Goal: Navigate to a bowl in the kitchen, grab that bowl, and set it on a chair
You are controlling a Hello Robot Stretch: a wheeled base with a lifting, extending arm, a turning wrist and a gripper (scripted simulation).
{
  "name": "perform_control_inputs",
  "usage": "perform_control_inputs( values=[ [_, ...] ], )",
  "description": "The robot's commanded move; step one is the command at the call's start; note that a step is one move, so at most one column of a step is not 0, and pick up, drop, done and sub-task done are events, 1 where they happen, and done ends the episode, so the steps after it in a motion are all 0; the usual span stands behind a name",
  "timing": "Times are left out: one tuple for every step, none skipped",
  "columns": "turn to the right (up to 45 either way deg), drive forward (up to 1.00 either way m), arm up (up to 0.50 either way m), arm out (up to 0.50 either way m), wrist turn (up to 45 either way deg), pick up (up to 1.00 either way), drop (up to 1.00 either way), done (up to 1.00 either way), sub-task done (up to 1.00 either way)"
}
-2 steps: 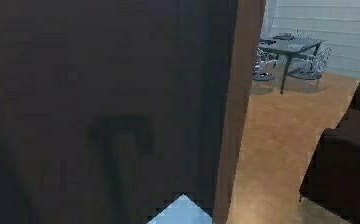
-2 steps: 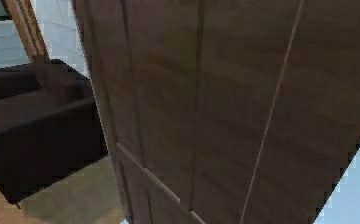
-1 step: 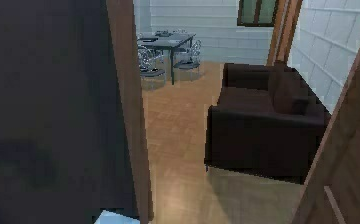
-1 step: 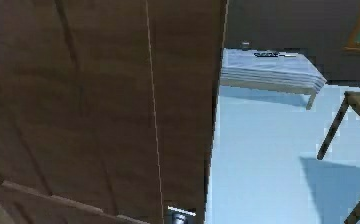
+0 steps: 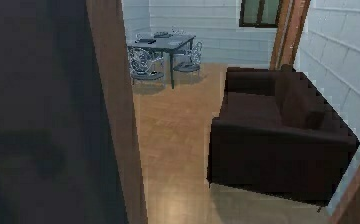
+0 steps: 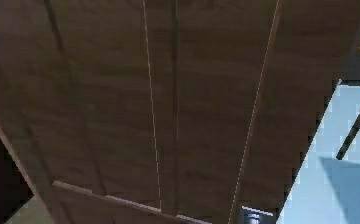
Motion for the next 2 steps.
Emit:
perform_control_inputs(
  values=[
    [15.0,0.0,0.0,0.0,0.0,0.0,0.0,0.0,0.0],
    [0.0,0.75,0.0,0.0,0.0,0.0,0.0,0.0,0.0]
  ],
)
